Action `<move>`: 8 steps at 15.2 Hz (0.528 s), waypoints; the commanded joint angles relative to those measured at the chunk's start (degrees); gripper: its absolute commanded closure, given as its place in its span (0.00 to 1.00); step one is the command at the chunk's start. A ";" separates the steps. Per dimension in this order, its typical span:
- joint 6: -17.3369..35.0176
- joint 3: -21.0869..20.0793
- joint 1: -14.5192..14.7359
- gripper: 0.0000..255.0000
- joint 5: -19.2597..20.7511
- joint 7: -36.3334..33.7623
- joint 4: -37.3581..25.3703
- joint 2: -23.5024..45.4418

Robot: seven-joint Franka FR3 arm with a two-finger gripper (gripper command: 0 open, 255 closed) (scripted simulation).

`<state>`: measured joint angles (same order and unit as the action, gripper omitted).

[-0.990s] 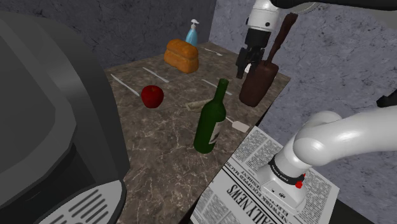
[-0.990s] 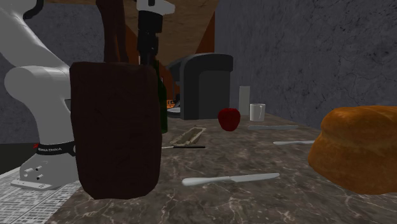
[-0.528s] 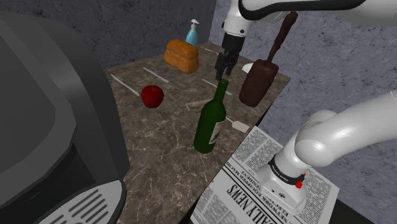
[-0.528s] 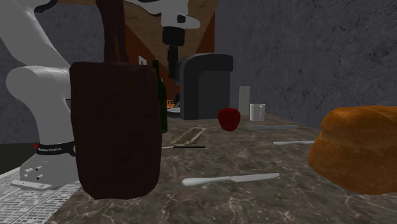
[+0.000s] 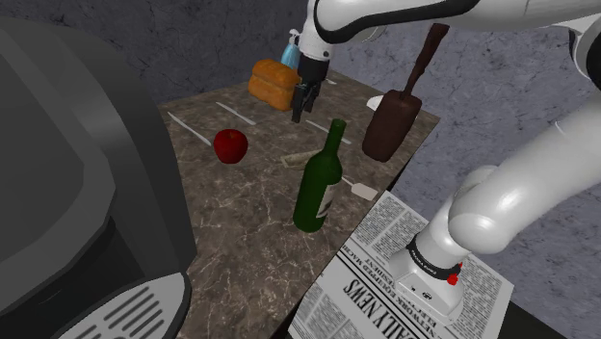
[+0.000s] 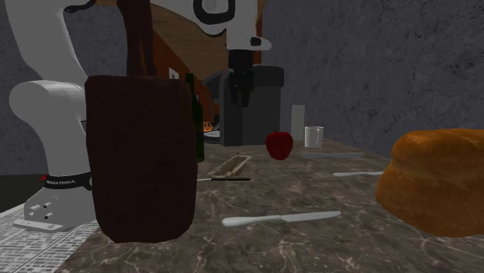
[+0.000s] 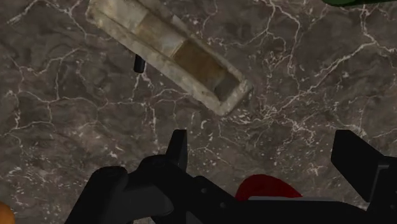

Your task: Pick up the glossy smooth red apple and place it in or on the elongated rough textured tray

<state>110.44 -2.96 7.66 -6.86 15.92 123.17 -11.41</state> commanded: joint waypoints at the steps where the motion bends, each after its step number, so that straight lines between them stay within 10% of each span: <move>1: 2.47 -0.53 0.66 0.00 0.23 1.82 -2.71 4.12; 8: 7.90 -3.02 3.16 0.00 1.80 6.44 -13.05 16.43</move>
<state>117.93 -5.69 10.54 -5.38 21.55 112.16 3.09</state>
